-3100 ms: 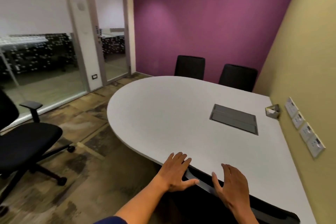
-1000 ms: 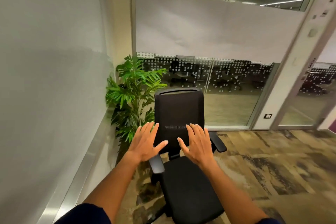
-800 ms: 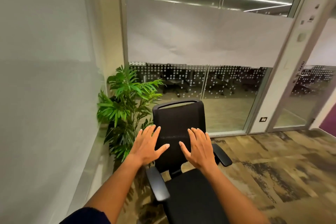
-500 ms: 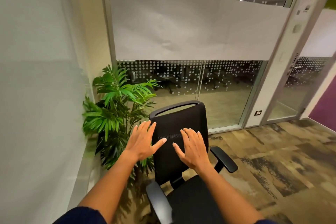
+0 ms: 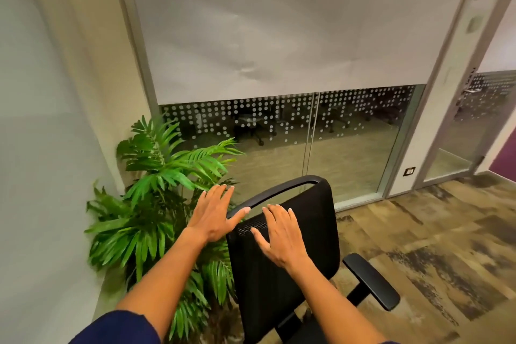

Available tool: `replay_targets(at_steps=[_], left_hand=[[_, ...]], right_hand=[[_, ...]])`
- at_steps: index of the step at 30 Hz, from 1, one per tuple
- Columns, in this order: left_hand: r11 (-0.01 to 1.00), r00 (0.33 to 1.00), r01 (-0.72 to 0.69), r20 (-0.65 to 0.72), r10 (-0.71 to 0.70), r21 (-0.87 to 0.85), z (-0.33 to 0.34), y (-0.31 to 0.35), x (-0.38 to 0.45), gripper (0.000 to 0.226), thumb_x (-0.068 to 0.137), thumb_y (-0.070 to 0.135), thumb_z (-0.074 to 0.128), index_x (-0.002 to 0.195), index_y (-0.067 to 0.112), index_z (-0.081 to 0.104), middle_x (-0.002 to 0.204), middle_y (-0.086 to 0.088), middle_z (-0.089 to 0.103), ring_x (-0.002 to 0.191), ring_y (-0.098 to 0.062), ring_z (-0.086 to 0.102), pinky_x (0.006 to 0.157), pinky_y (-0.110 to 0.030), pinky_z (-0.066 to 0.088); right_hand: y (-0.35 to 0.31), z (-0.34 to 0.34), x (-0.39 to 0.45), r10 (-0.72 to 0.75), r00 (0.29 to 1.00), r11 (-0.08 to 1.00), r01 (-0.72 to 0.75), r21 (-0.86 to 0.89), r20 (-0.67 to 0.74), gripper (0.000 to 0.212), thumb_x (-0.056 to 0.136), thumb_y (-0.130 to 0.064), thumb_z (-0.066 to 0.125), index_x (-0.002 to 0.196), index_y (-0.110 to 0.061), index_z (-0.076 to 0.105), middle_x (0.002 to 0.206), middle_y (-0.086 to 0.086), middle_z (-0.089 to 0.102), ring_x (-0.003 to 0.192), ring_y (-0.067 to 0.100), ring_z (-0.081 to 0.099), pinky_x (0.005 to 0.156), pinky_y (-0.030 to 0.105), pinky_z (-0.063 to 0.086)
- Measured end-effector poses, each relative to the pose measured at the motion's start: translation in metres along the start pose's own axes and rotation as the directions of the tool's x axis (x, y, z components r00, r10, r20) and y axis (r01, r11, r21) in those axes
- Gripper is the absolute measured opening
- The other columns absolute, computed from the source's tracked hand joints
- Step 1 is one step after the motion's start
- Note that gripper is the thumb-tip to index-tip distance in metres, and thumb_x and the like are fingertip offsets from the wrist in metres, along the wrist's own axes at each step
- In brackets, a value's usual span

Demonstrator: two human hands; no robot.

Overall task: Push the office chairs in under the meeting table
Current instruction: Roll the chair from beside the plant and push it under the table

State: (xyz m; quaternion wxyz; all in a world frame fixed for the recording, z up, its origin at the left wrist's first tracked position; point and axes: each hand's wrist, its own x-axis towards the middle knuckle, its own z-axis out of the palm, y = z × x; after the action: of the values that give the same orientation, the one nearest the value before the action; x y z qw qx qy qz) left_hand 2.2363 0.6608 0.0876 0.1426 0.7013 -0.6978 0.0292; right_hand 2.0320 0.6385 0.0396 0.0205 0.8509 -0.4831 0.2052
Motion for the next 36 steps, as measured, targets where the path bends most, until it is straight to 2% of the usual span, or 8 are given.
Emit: replay_targets(at_steps=[8,13,16,21,25,28,32,36], left_hand=[[0.993,0.989,-0.112,0.091,0.115,-0.045,0.037,-0.009,0.096,0.129,0.063,0.094,-0.015,0.154,0.016,0.031,0.16,-0.009,0.031,0.15,-0.025,0.021,0.122,-0.045,0.017],[0.963,0.949,-0.241,0.18,0.26,-0.121,0.078,-0.013,0.157,0.131,0.062,0.097,-0.011,0.152,0.015,0.036,0.158,-0.011,0.036,0.149,-0.027,0.025,0.121,-0.048,0.019],[0.935,0.925,-0.28,0.201,0.324,-0.218,0.094,-0.016,0.206,0.131,0.063,0.099,-0.004,0.149,0.011,0.041,0.153,-0.013,0.042,0.145,-0.029,0.031,0.12,-0.047,0.023],[0.848,0.839,-0.383,0.246,0.485,-0.367,0.12,0.019,0.274,0.106,0.073,0.087,0.019,0.142,0.013,0.05,0.14,-0.014,0.055,0.135,-0.03,0.044,0.112,-0.043,0.031],[0.771,0.762,-0.447,0.259,0.594,-0.453,0.146,0.034,0.279,0.069,0.083,0.088,0.027,0.101,0.028,0.058,0.088,0.002,0.062,0.091,-0.024,0.06,0.079,-0.04,0.047],[0.715,0.738,-0.472,0.211,0.64,-0.516,0.155,0.043,0.283,0.057,0.085,0.084,0.033,0.084,0.031,0.054,0.076,0.009,0.059,0.071,-0.015,0.056,0.068,-0.038,0.044],[0.702,0.724,-0.553,0.159,0.671,-0.449,0.145,0.055,0.297,0.045,0.084,0.075,0.041,0.067,0.034,0.043,0.067,0.009,0.051,0.067,-0.02,0.05,0.069,-0.038,0.039],[0.696,0.691,-0.604,0.182,0.7,-0.388,0.159,0.069,0.27,0.056,0.082,0.082,0.033,0.073,0.029,0.05,0.071,0.009,0.049,0.076,-0.023,0.055,0.083,-0.045,0.043]], right_hand=[[0.004,0.048,0.06,-0.038,0.998,0.998,0.035,0.044,0.058,0.065,0.093,-0.058,0.039,0.132,-0.009,0.055,0.14,0.011,0.054,0.136,0.028,0.043,0.115,0.053,0.032],[-0.005,0.075,0.097,0.025,0.982,0.998,-0.036,0.058,0.189,0.075,0.095,-0.063,0.029,0.12,-0.002,0.064,0.124,0.025,0.061,0.127,0.042,0.045,0.116,0.055,0.025],[-0.013,0.084,0.123,0.059,0.979,0.991,-0.081,0.109,0.194,0.073,0.094,-0.064,0.028,0.117,-0.003,0.063,0.115,0.021,0.062,0.116,0.038,0.049,0.114,0.055,0.024],[0.008,0.089,0.154,0.168,0.969,0.984,-0.177,0.034,0.179,0.064,0.092,-0.06,0.029,0.107,-0.007,0.061,0.103,0.013,0.056,0.102,0.033,0.047,0.103,0.051,0.031],[0.013,0.088,0.148,0.148,0.95,0.989,-0.144,-0.033,0.275,0.065,0.094,-0.058,0.021,0.103,-0.009,0.062,0.097,0.011,0.055,0.096,0.029,0.045,0.093,0.049,0.034],[0.014,0.084,0.142,0.13,0.939,0.984,-0.082,-0.16,0.317,0.054,0.097,-0.054,0.03,0.11,-0.015,0.065,0.104,0.004,0.06,0.102,0.023,0.045,0.101,0.048,0.034],[0.012,0.07,0.141,0.082,0.985,0.997,-0.079,-0.026,0.154,0.037,0.096,-0.035,0.059,0.105,0.0,0.067,0.105,0.016,0.062,0.109,0.029,0.041,0.113,0.056,0.021],[0.008,0.064,0.101,0.14,0.983,0.989,-0.145,0.037,0.115,0.03,0.093,-0.027,0.067,0.093,0.003,0.064,0.094,0.019,0.057,0.102,0.033,0.042,0.11,0.058,0.025]])
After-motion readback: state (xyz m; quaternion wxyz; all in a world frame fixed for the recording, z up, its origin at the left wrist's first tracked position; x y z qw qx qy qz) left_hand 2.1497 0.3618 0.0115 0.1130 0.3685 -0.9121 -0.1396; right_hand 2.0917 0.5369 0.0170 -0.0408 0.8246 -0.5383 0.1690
